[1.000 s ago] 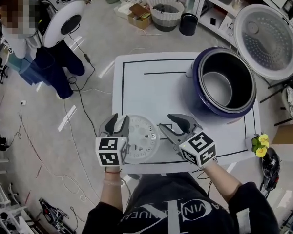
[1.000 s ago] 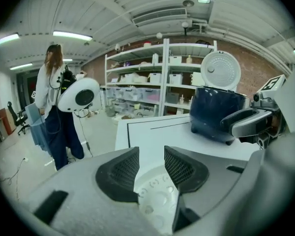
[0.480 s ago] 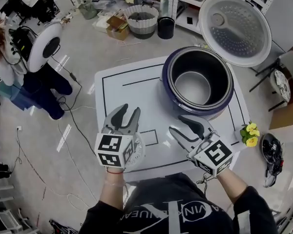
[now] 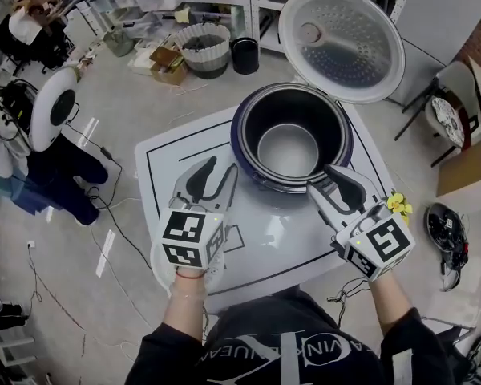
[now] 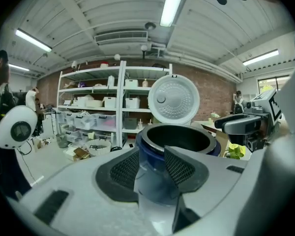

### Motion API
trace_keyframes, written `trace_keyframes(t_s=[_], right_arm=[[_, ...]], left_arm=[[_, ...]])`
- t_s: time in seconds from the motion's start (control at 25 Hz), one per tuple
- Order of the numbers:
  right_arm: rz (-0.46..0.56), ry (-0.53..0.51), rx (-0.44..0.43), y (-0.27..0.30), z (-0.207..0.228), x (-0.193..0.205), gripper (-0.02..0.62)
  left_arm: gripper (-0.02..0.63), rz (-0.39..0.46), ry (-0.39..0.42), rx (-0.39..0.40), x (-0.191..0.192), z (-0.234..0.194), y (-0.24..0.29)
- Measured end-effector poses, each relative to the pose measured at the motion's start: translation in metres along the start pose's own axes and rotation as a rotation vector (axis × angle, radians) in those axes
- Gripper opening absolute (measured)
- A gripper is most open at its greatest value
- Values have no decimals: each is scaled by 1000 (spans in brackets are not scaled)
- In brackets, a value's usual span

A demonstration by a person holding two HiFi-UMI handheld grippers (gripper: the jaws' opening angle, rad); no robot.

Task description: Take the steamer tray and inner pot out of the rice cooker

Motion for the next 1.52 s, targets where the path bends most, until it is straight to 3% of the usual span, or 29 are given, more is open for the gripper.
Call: trace_keyframes(t_s=[0.36, 0.64, 1.2, 1.52], right_arm=[[25, 32, 167, -10, 58, -5, 163], [-5, 105, 281, -9, 104, 11, 163], [-57, 285, 331, 20, 138, 27, 164], [-57, 276, 353, 24, 141, 26, 143]], left_arm=[[143, 5, 23, 30, -30, 15, 44], [155, -41, -27, 22, -28, 9, 76], [167, -61, -57, 24, -26, 6, 104], [152, -79, -53, -20, -27, 10, 106]])
Point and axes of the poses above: the fingertips, and each gripper's own axes: y forward along the fingers, z to its right, x out of its underside, the point moved 5 cm from there along -y, backward along the fingers, and after that the axes turned 5 degrees about -x, right-handed, at the moved point
